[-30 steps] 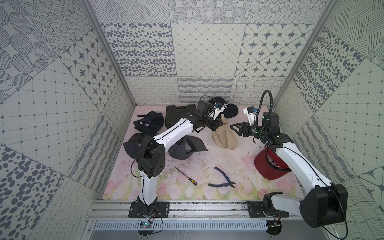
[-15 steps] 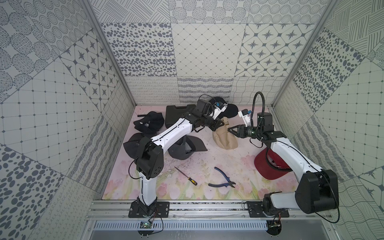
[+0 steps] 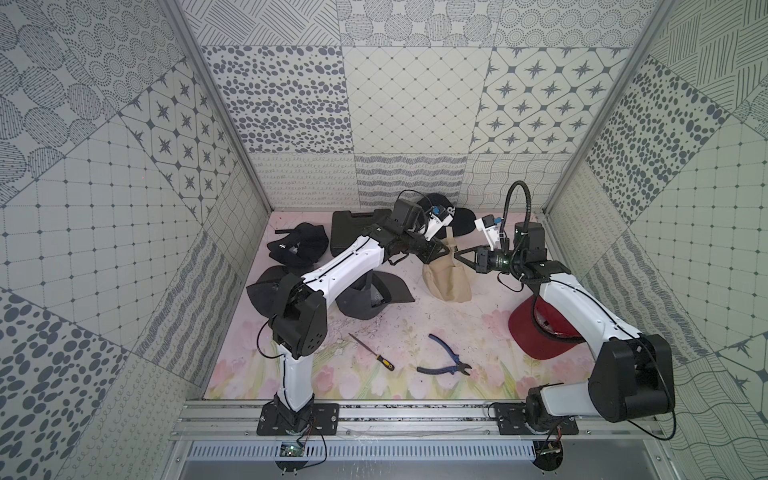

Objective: Open the adjustable buckle of the baseball cap
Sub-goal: Pull the adjustable strap on the baseball cap.

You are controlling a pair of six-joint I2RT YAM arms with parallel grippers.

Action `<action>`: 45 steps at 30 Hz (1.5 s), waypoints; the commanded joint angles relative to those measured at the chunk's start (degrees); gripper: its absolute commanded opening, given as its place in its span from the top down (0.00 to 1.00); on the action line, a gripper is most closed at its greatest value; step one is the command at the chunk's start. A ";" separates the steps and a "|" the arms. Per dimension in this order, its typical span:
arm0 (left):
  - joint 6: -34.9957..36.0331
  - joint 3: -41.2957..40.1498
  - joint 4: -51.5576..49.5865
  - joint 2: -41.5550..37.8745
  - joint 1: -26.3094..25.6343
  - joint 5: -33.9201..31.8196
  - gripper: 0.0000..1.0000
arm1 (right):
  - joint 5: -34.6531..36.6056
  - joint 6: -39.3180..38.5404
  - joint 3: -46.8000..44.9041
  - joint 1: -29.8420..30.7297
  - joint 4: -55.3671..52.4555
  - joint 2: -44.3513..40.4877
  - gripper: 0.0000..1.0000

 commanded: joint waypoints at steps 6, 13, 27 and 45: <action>2.58 -2.87 2.27 -3.34 2.57 -1.36 0.46 | -2.45 1.71 2.87 0.19 4.83 -0.15 1.00; 13.50 -10.58 9.01 -8.00 3.39 2.49 0.36 | -6.68 2.46 4.64 0.18 6.47 1.16 1.00; 21.06 -25.90 37.44 -13.47 3.37 -0.21 0.37 | -13.67 6.16 3.86 0.18 13.49 2.13 1.00; 15.85 -34.56 62.01 -14.08 2.95 -1.72 0.42 | -15.05 8.13 2.50 0.21 16.22 2.42 1.00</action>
